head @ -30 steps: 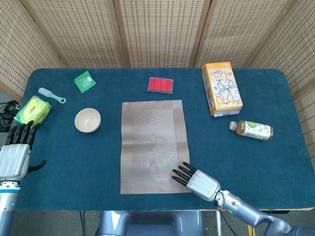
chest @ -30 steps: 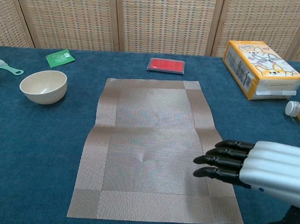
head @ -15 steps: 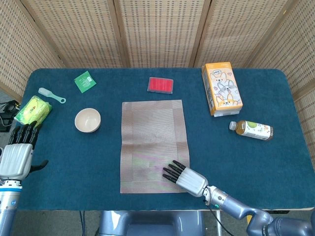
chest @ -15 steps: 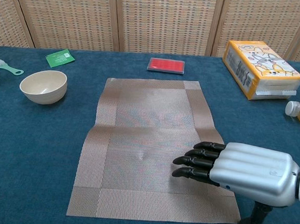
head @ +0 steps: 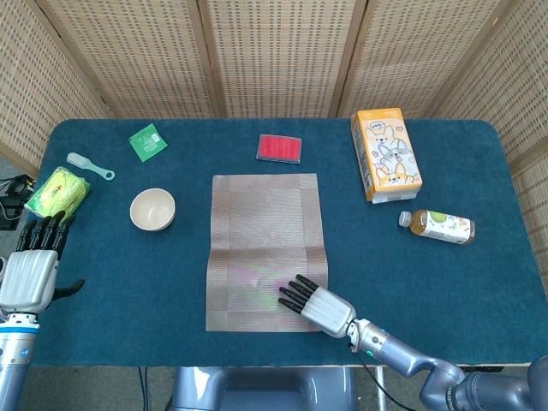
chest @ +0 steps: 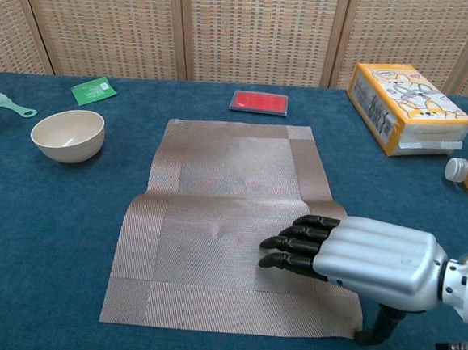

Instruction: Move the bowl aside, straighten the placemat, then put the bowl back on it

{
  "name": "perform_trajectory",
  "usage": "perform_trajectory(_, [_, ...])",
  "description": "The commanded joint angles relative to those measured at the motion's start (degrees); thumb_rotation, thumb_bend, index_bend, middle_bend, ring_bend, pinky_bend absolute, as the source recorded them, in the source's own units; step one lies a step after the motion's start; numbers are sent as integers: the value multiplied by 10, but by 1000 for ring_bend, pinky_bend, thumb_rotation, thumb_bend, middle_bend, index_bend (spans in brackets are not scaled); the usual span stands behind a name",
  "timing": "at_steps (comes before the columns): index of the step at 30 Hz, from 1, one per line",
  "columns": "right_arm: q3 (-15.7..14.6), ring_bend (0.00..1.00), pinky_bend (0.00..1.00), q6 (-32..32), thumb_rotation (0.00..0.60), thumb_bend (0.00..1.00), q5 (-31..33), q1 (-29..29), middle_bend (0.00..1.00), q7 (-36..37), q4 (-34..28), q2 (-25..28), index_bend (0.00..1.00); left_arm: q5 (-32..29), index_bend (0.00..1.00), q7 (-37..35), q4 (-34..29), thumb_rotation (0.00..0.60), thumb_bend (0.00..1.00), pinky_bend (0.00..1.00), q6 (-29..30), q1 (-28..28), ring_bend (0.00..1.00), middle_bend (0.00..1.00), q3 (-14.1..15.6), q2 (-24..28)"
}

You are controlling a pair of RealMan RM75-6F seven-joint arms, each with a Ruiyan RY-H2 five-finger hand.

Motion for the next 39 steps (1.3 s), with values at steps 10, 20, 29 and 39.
perform_trajectory(10, [-6,0,0,31,600,661,-8,13,0,44,20,-5,91,4,0,2,0,600,0,0,-5,1,0,0,-1,-1])
perform_trajectory(20, [-17,0,0,51,600,664,-13,17,0,70,46,-15,421,11,0,3,0,600,0,0,-10,2,0,0,0,-1])
perform_trajectory(29, [-22,0,0,100,600,766,-31,16,0,103,83,-33,665,15,0,4,1,600,0,0,-10,5,0,0,-1,-3])
perform_trajectory(39, [-53,0,0,163,600,760,-82,19,0,156,114,-32,679,15,0,13,3,600,0,0,-16,4,0,0,-1,-7])
